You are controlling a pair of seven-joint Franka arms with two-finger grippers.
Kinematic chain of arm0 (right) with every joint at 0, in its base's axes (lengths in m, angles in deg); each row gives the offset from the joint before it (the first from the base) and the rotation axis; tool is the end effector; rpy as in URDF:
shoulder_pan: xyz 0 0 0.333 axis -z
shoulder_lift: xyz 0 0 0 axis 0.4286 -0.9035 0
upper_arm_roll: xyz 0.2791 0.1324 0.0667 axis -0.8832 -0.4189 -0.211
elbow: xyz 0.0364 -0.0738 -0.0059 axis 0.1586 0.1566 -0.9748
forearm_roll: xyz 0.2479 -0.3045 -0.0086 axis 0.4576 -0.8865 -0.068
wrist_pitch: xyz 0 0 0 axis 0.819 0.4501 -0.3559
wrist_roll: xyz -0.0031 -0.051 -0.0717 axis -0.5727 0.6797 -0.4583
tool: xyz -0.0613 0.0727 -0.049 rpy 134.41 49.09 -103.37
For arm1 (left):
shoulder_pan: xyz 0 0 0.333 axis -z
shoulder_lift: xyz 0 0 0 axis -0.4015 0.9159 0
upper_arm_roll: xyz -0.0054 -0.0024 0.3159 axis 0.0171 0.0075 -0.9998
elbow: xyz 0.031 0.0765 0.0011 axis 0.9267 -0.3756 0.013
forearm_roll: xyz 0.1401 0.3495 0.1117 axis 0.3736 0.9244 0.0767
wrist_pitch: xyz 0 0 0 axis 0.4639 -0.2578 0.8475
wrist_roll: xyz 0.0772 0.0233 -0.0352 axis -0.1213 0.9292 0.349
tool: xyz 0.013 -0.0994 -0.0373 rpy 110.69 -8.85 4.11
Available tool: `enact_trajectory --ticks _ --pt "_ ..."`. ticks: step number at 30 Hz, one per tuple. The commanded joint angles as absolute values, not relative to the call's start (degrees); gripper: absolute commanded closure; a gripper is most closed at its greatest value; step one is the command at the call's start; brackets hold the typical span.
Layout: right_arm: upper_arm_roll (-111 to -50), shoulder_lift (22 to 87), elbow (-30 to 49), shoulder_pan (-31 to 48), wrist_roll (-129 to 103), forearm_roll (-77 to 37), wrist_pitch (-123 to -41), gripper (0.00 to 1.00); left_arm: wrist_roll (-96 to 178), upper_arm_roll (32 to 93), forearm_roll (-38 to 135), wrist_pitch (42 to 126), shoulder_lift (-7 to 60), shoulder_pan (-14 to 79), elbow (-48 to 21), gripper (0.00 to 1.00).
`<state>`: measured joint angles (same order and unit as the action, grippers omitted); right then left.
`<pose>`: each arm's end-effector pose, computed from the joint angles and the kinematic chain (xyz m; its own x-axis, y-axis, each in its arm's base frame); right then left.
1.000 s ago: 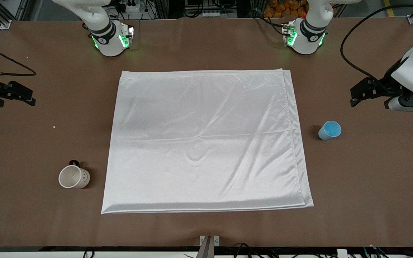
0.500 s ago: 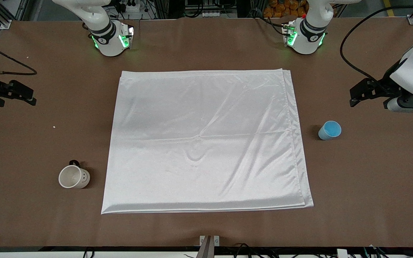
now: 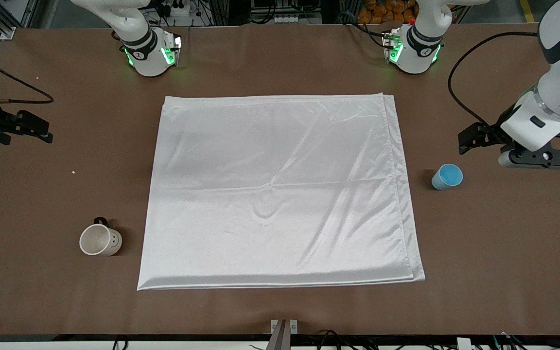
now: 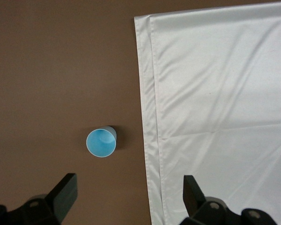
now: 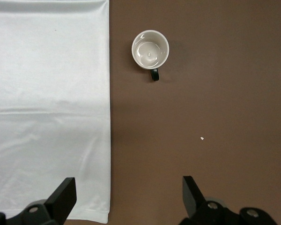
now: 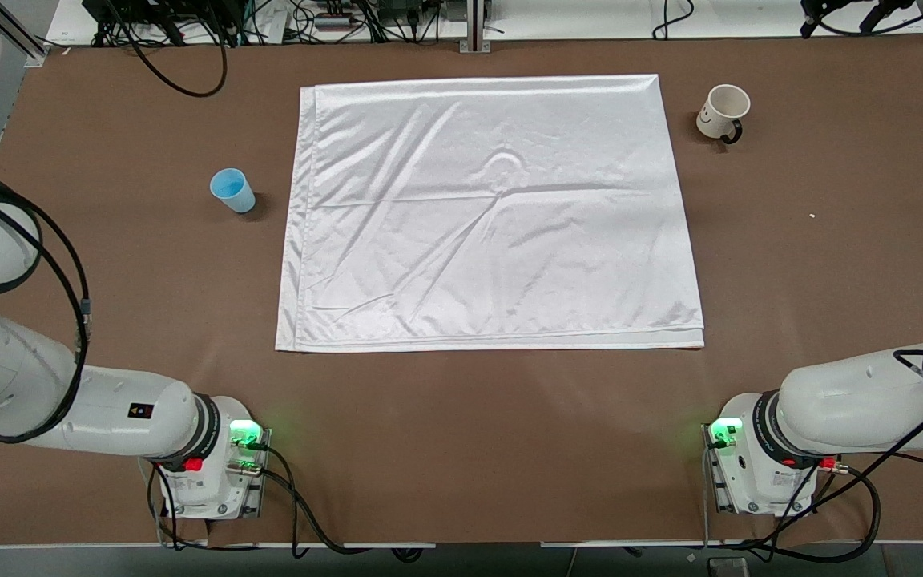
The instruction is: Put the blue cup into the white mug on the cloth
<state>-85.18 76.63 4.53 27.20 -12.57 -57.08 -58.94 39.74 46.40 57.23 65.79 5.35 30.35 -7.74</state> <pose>0.5618 -0.0242 0.5880 0.9987 0.0350 -0.0383 0.0351 -0.9994 0.0018 0.5793 -0.0895 0.5609 0.9979 -0.0651 0.0031 -0.0651 -0.9979 0.0071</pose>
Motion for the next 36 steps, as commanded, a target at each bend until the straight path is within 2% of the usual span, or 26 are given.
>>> enact_trajectory --ticks 1,8,12,21,36 --pt "-85.34 77.73 12.12 27.57 -13.07 -57.52 -65.31 0.00 39.54 46.56 57.91 70.89 1.42 30.09 -16.28 0.00" --pt "-85.34 77.65 23.10 28.28 -13.07 -57.43 -79.73 0.00 39.62 46.38 58.08 78.27 0.10 30.00 -24.28 0.00" --pt "-85.34 76.42 26.71 28.63 -13.07 -57.52 -85.89 0.00 39.62 46.38 58.44 81.70 -0.16 29.65 -28.06 0.00" --pt "-85.34 69.66 26.63 29.33 -13.25 -57.52 -93.27 0.00 40.06 45.94 58.61 91.02 -0.51 29.39 -36.85 0.00" --pt "-85.25 57.35 25.49 29.60 -13.42 -57.52 -106.99 0.00 40.06 45.50 58.61 103.15 2.29 27.89 -44.86 0.00"
